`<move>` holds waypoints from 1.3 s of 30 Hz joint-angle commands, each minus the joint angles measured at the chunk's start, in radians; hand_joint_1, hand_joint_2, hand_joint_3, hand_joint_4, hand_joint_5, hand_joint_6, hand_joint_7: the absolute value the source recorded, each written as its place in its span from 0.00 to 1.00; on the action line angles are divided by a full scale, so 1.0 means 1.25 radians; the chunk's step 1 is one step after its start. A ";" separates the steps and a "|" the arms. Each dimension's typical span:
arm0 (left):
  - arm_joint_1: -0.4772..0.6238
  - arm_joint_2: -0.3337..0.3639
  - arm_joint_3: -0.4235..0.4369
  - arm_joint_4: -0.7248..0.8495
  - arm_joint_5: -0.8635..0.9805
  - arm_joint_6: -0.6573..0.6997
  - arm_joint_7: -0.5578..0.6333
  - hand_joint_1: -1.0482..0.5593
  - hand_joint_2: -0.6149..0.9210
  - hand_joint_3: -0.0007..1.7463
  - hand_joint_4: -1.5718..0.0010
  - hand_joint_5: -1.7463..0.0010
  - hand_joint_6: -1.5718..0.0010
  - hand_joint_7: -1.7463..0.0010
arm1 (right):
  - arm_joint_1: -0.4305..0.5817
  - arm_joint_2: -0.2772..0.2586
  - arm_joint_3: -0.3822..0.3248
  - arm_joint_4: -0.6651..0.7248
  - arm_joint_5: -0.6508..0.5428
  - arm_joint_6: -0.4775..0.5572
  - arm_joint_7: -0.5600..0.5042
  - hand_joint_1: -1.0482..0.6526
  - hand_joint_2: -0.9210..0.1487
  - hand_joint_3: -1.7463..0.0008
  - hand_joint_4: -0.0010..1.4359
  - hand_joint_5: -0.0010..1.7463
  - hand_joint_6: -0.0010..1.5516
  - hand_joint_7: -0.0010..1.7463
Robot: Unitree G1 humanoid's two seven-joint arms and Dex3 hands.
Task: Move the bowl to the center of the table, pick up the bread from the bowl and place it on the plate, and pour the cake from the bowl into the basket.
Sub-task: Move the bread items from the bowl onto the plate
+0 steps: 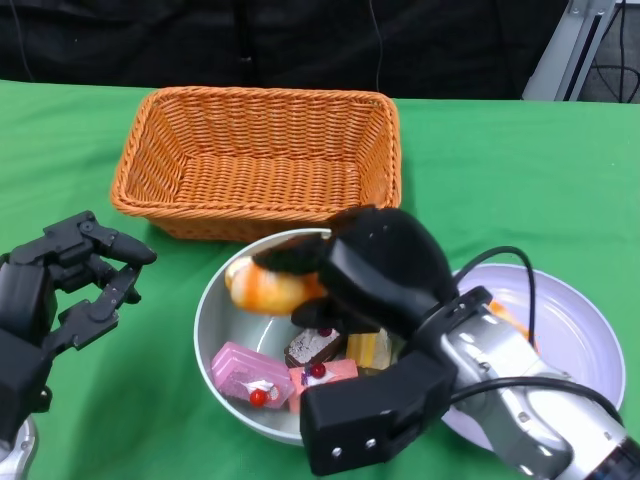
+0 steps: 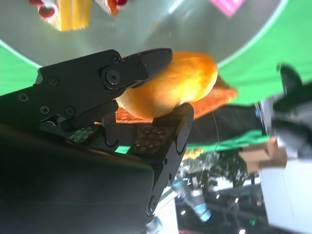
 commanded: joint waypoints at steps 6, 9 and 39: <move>-0.005 0.021 0.010 0.013 -0.003 -0.006 0.002 0.57 0.93 0.28 0.50 0.15 0.47 0.40 | 0.048 -0.017 -0.064 -0.102 0.074 0.001 0.057 0.45 0.01 1.00 0.50 0.78 0.76 0.07; -0.006 0.020 0.011 0.015 -0.002 -0.007 0.006 0.57 0.92 0.29 0.50 0.15 0.47 0.39 | 0.075 -0.024 -0.083 -0.152 0.096 0.009 0.087 0.47 0.02 1.00 0.52 0.73 0.77 0.07; -0.030 0.037 0.018 0.074 -0.028 -0.028 -0.024 0.59 0.93 0.29 0.49 0.15 0.47 0.41 | 0.375 -0.156 -0.363 -0.426 0.245 -0.015 0.182 0.53 0.05 1.00 0.57 0.64 0.77 0.05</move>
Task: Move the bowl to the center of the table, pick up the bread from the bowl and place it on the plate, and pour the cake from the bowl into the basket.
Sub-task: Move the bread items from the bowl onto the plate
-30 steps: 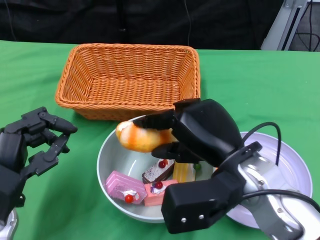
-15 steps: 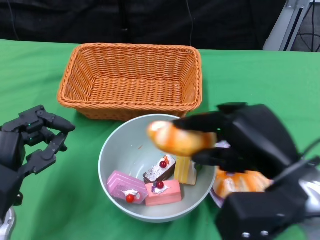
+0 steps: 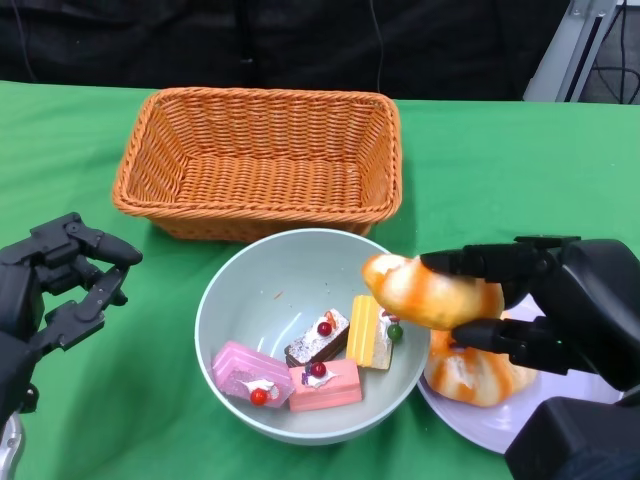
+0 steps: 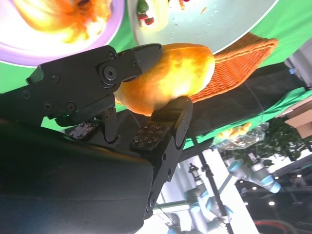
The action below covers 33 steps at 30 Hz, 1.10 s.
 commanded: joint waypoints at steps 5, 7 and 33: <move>-0.008 0.015 0.010 0.008 -0.012 -0.012 -0.009 0.59 0.93 0.28 0.49 0.15 0.47 0.41 | 0.004 -0.009 -0.014 0.003 0.009 -0.008 -0.003 0.53 0.05 1.00 0.57 0.65 0.77 0.05; -0.008 0.015 0.010 0.008 -0.012 -0.012 -0.009 0.59 0.93 0.28 0.49 0.15 0.47 0.41 | 0.004 -0.009 -0.014 0.003 0.009 -0.008 -0.003 0.53 0.05 1.00 0.57 0.65 0.77 0.05; -0.019 0.024 0.015 0.042 -0.013 -0.026 -0.021 0.59 0.94 0.28 0.49 0.15 0.47 0.41 | -0.072 -0.061 -0.083 0.358 -0.054 0.016 -0.181 0.53 0.05 1.00 0.54 0.73 0.79 0.04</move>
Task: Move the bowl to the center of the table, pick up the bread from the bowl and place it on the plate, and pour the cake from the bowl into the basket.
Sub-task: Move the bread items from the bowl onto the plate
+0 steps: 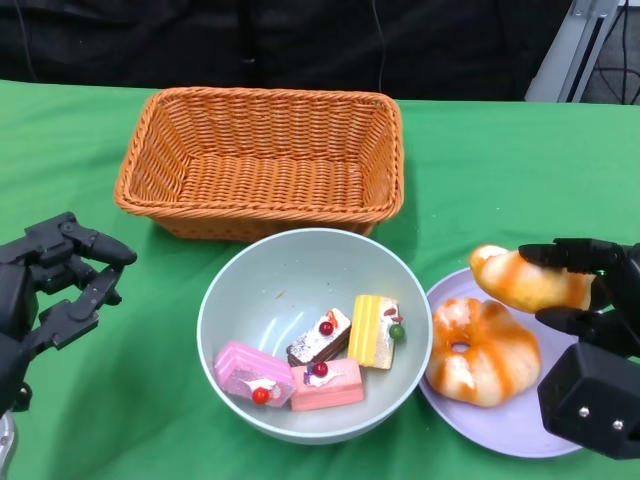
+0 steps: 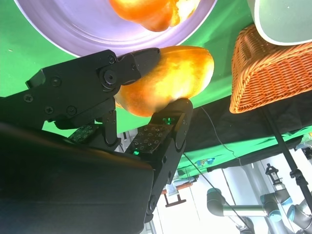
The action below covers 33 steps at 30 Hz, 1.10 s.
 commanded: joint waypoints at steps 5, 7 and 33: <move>-0.005 0.015 0.007 0.008 -0.015 -0.007 -0.012 0.59 0.94 0.27 0.50 0.16 0.47 0.42 | -0.049 -0.039 -0.002 0.149 -0.001 -0.003 -0.060 0.52 0.05 1.00 0.51 0.79 0.81 0.06; -0.004 0.016 0.007 0.008 -0.015 -0.007 -0.012 0.59 0.94 0.27 0.50 0.16 0.47 0.42 | -0.054 -0.041 0.002 0.160 -0.001 -0.004 -0.061 0.52 0.05 1.00 0.51 0.81 0.81 0.07; -0.004 0.017 0.007 0.009 -0.015 -0.012 -0.021 0.59 0.93 0.28 0.49 0.16 0.46 0.42 | -0.084 -0.062 0.079 0.126 -0.002 0.147 0.136 0.49 0.00 1.00 0.58 0.57 0.71 0.01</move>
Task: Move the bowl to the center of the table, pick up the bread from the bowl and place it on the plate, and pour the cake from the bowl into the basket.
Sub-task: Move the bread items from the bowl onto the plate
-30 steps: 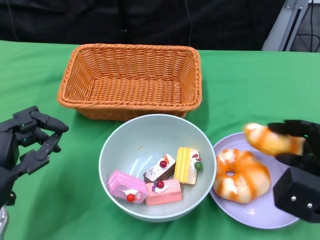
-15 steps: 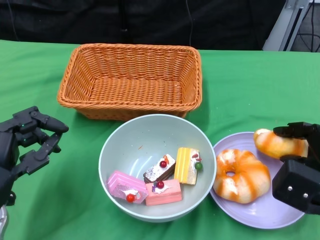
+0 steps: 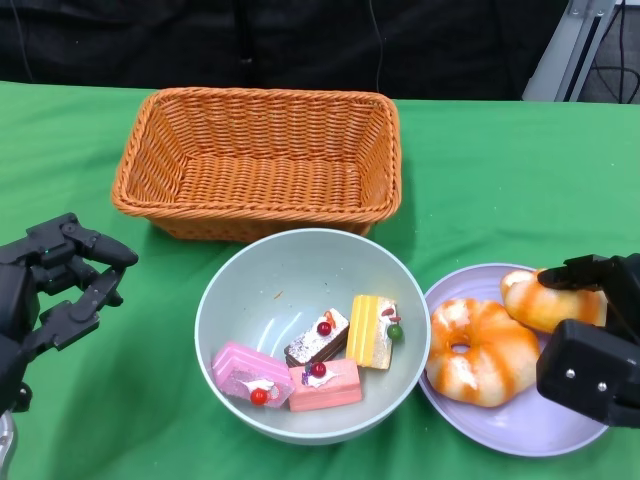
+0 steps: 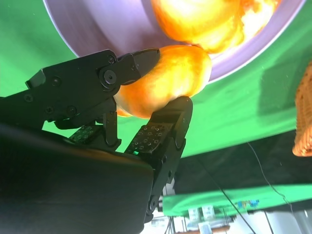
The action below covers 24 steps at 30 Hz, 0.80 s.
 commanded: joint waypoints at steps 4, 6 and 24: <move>-0.001 0.018 0.006 0.004 -0.007 -0.009 -0.008 0.59 0.93 0.28 0.49 0.16 0.46 0.43 | -0.002 -0.047 0.044 -0.069 -0.019 0.101 0.154 0.45 0.00 0.99 0.61 0.55 0.64 0.00; -0.001 0.018 0.006 0.005 -0.007 -0.010 -0.008 0.58 0.94 0.27 0.49 0.16 0.46 0.43 | 0.000 -0.058 0.054 -0.100 -0.025 0.127 0.199 0.44 0.00 0.98 0.61 0.53 0.60 0.00; -0.006 0.016 0.006 0.011 -0.004 -0.005 -0.006 0.59 0.94 0.27 0.48 0.16 0.46 0.42 | -0.012 -0.144 0.056 -0.337 0.012 0.291 0.538 0.33 0.00 0.96 0.27 0.00 0.14 0.00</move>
